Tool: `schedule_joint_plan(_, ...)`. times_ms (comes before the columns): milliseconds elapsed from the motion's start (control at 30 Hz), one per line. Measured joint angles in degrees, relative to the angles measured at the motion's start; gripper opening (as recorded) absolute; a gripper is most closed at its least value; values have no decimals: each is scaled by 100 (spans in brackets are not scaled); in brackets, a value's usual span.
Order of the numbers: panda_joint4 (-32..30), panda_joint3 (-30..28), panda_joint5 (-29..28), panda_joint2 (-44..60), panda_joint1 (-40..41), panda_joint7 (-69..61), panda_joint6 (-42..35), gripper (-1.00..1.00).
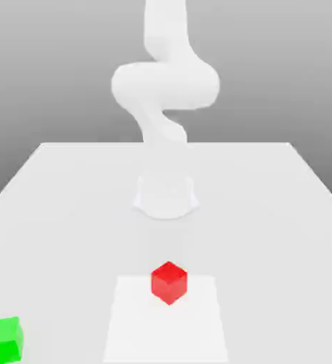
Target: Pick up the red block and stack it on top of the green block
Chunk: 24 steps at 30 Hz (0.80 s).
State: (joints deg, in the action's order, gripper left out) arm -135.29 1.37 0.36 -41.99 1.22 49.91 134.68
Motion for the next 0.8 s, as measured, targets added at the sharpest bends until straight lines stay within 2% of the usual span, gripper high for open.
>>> schedule_joint_plan(567, -2837, 980, 196, 3505, 822, 3606, 2509, 0)
schedule_joint_plan(733, -2886, 761, -506, 4741, 800, 4386, 3494, 0)
schedule_joint_plan(800, -2830, 420, -769, 5159, 519, 4582, 3847, 0)
